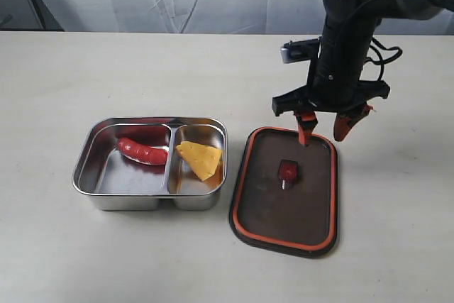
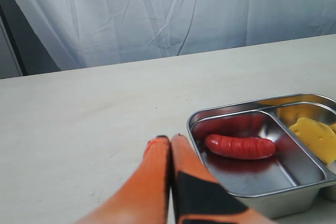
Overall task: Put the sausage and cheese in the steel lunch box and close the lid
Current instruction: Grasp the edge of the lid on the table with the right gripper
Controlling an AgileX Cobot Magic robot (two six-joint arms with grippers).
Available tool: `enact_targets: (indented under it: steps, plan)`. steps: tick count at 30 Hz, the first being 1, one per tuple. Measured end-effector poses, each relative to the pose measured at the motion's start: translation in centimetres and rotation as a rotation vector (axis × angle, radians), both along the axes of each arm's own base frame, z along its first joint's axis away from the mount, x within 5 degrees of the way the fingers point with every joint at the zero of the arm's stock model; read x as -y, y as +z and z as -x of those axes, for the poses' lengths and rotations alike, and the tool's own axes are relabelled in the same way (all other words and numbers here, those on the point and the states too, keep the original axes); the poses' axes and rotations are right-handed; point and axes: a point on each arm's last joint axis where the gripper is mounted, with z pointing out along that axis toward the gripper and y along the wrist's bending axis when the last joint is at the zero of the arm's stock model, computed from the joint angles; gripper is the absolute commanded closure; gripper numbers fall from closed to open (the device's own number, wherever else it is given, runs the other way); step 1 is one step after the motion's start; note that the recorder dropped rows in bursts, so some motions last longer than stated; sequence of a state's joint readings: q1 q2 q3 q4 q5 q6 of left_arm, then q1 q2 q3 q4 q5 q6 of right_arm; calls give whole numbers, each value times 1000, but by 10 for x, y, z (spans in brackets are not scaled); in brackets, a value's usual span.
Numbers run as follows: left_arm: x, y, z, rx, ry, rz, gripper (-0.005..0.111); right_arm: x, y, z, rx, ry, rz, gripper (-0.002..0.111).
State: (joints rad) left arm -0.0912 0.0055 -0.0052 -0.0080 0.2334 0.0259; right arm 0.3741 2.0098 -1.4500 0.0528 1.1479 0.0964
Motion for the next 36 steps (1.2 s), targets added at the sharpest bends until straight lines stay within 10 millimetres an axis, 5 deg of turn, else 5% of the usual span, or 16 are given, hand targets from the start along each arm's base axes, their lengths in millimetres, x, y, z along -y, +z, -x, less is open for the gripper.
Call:
enact_targets:
  steps: [13,24,27,33,36]
  plan:
    - [0,0,0,1,1,-8,107,14,-46,28,-56,-85,60,51]
    - [0,0,0,1,1,-8,107,16,-59,30,-39,-103,67,53]
    - [0,0,0,1,1,-8,107,16,-63,30,-50,-105,70,64]
    - [0,0,0,1,1,-8,107,16,-65,30,-64,-113,75,109]
    - [0,0,0,1,1,-8,107,17,-65,29,-60,-108,80,109]
